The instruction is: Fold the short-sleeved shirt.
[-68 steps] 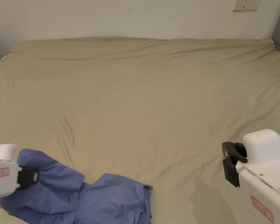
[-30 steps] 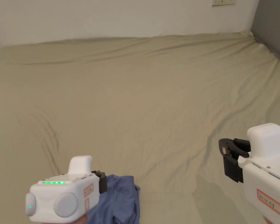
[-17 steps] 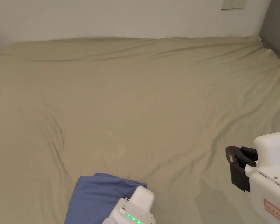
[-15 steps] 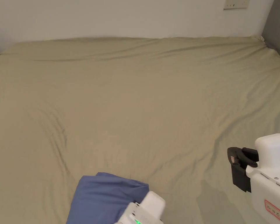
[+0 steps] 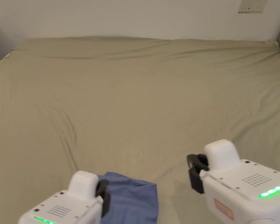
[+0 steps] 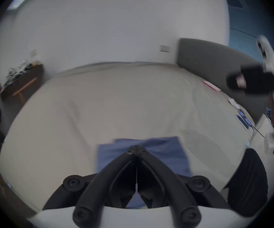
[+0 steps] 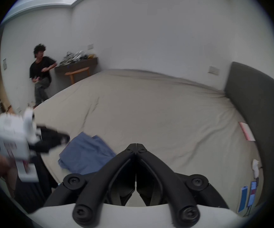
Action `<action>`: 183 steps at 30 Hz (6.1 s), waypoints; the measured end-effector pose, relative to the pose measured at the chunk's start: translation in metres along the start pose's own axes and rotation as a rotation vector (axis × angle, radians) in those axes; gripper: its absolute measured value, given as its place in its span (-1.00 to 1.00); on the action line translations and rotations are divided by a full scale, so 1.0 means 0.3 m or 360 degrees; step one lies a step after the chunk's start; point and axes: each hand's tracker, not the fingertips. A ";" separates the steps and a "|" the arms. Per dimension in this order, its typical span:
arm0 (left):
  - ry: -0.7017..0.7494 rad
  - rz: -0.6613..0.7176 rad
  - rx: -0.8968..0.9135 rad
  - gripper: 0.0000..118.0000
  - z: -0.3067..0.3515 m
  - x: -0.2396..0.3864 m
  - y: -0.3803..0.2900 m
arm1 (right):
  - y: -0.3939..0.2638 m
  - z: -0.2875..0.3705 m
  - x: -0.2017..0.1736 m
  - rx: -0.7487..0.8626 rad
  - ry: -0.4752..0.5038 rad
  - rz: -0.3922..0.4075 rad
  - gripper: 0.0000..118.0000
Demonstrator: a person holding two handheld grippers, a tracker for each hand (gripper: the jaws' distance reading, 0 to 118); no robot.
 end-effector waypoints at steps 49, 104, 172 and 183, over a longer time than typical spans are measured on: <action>-0.0582 0.0699 -0.0760 -0.46 -0.353 -0.247 -0.083 | 0.002 -0.174 -0.033 -0.0132 0.0003 0.0045 -0.98; 0.0837 0.0222 0.0605 0.96 0.404 -0.873 0.352 | 0.244 0.004 -0.099 0.0237 -0.0373 0.0149 -0.98; 0.0524 -0.0276 0.1041 -1.00 0.417 0.351 0.294 | 0.091 0.432 -0.125 0.0759 -0.0711 0.0050 -0.98; 0.0465 -0.0203 0.0978 -1.00 0.406 0.322 0.296 | 0.080 0.424 -0.128 0.0763 -0.0742 0.0071 -0.98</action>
